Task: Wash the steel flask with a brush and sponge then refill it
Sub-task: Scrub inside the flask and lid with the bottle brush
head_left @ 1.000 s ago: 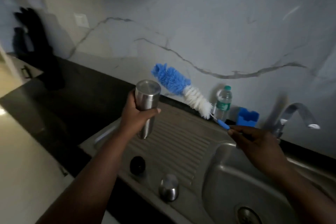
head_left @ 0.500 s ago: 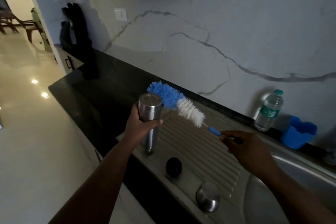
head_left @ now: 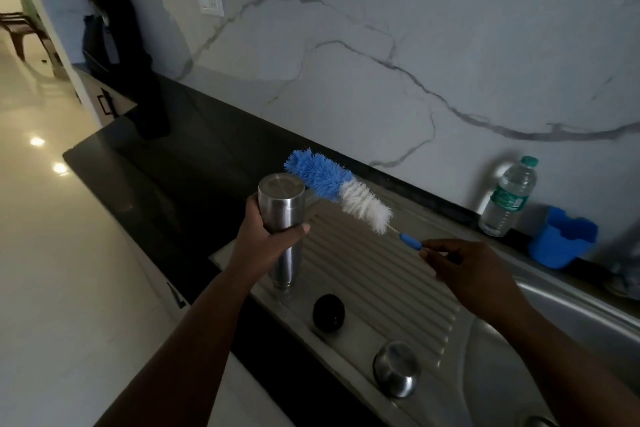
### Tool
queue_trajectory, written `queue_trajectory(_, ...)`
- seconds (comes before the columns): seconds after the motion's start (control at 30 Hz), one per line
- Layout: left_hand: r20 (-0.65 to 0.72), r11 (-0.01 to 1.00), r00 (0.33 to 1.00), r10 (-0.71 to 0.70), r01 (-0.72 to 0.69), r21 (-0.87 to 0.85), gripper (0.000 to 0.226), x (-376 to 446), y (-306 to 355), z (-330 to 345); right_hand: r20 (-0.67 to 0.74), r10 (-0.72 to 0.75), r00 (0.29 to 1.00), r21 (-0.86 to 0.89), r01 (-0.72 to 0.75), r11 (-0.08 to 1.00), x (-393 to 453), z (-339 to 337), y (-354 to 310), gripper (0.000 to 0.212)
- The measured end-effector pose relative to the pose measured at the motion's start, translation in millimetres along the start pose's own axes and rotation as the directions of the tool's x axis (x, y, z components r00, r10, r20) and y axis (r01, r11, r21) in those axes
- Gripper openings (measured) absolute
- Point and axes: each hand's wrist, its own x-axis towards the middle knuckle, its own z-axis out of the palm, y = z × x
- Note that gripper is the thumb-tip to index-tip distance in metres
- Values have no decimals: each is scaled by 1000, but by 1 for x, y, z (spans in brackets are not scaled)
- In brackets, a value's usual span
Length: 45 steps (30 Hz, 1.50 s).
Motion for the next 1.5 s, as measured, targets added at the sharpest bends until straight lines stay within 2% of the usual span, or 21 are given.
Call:
queue_trajectory(0.07, -77, 995, 993, 89, -85, 59, 112, -7, 12, -4, -3, 4, 1000, -3, -4, 1000, 1, -4, 2, 9)
queue_trajectory(0.13, -200, 940, 928, 313, -273, 207, 121, -6, 35, -12, -11, 3, 1000, -15, -3, 1000, 0, -9, 4, 10)
queue_trajectory(0.2, -220, 803, 789, 573, -488, 342, 115, 0, 68, -17, -28, 4, 1000, -41, -5, 999, -1, -15, 6, 13)
queue_trajectory(0.23, -211, 712, 696, 687, -586, 386, 109, 2, 87, -15, -44, 9, 999, -41, -11, 999, -1, -19, 7, 14)
queue_trajectory(0.3, -183, 540, 516, 836, -719, 438, 95, 4, 122, 2, -93, 20, 995, -29, -23, 999, -3, -31, 8, 11)
queue_trajectory(0.33, -159, 497, 479, 864, -754, 431, 90, 3, 138, 17, -121, 22, 992, -31, -26, 999, -5, -38, 9, 10)
queue_trajectory(0.43, 7, 453, 488, 873, -816, 358, 88, 0, 157, 76, -217, 30, 976, -57, -43, 997, -10, -67, 15, 10)
queue_trajectory(0.53, 207, 429, 513, 833, -835, 346, 94, 12, 145, 142, -301, 72, 951, -120, -113, 986, -17, -111, 24, 8)
queue_trajectory(0.63, 352, 473, 557, 752, -828, 301, 100, 23, 129, 199, -309, 131, 942, -330, -235, 914, -25, -173, 28, 9)
queue_trajectory(0.7, 432, 465, 536, 725, -844, 268, 98, 26, 123, 231, -325, 160, 932, -565, -327, 758, -32, -215, 23, 12)
queue_trajectory(0.77, 497, 440, 508, 703, -861, 256, 97, 29, 120, 260, -369, 167, 914, -755, -399, 520, -32, -253, 14, 15)
queue_trajectory(0.83, 577, 420, 491, 653, -868, 265, 100, 30, 118, 286, -398, 149, 905, -841, -425, 335, -26, -281, 5, 17)
queue_trajectory(0.9, 636, 411, 493, 593, -865, 288, 103, 32, 112, 311, -407, 148, 901, -876, -431, 214, -12, -301, -2, 17)
queue_trajectory(1.0, 687, 390, 497, 530, -862, 323, 106, 38, 106, 339, -380, 163, 911, -917, -394, 67, 14, -317, 0, 18)
queue_trajectory(1.17, 713, 403, 517, 474, -847, 346, 106, 37, 98, 370, -281, 173, 944, -958, -264, -113, 55, -322, 20, 14)
queue_trajectory(1.4, 737, 385, 536, 412, -835, 393, 104, 43, 79, 400, -177, 64, 982, -959, -157, -235, 106, -306, 39, 9)
queue_trajectory(1.5, 742, 411, 541, 397, -827, 383, 105, 45, 62, 413, -139, 60, 988, -958, -119, -262, 125, -294, 44, 22)
